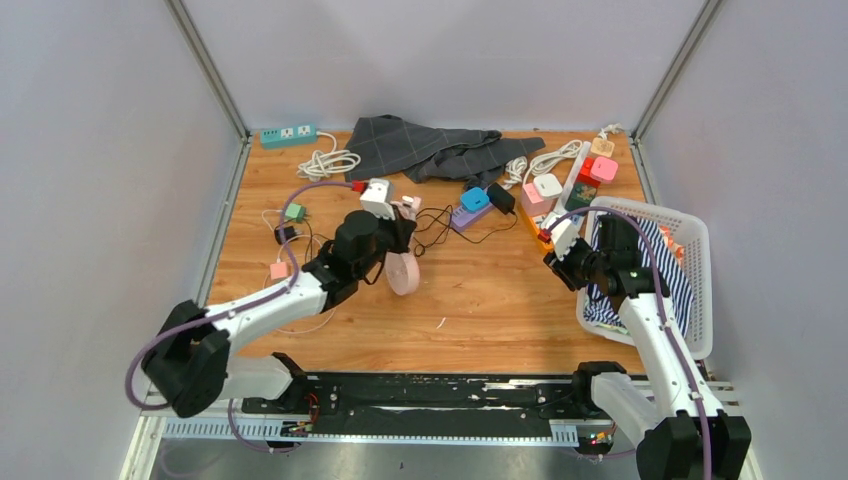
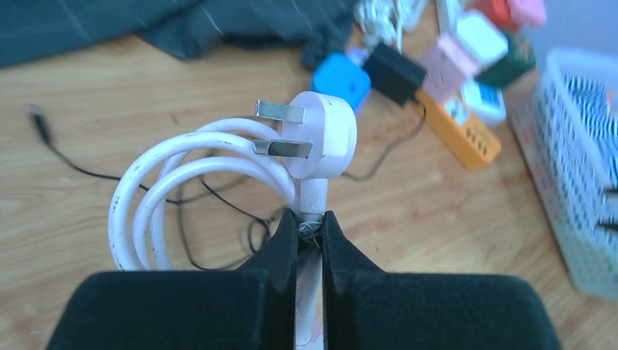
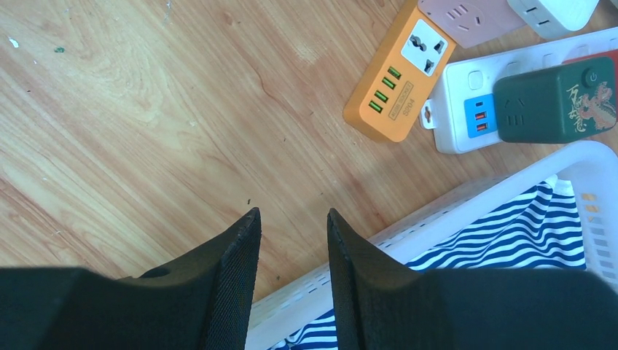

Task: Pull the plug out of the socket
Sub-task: Place the socket at the center of the board, then move the socket to the center of the board, then remove the plug from the socket.

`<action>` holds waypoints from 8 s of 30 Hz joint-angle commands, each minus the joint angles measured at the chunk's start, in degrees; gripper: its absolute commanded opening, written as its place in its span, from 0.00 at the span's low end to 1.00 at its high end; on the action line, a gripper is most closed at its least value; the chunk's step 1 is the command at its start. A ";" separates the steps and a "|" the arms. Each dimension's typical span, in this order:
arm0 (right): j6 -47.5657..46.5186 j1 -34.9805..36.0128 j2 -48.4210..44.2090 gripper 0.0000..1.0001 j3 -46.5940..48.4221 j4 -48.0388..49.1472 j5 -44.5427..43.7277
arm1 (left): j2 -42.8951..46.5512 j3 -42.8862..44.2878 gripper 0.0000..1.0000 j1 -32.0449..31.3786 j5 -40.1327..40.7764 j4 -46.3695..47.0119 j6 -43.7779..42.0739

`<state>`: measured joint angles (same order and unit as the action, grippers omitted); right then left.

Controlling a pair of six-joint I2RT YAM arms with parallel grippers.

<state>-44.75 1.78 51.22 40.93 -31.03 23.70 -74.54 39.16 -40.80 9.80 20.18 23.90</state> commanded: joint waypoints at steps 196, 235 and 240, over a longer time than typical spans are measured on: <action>-0.27 -13.75 -8.14 0.57 2.04 -12.32 33.40 | -27.15 23.36 0.17 -15.31 -16.65 -36.54 -4.96; -1.43 12.87 14.54 0.71 12.78 -12.12 15.23 | 3.53 2.89 1.00 -19.84 -5.70 -13.94 -12.28; -0.43 13.03 16.61 0.72 11.70 -10.35 15.56 | -1.21 0.24 0.99 -17.16 -10.18 -5.60 -9.48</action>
<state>-46.78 13.91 66.46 52.23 -41.28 40.45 -72.01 41.34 -59.46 1.23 7.11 12.91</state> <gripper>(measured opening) 0.718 0.996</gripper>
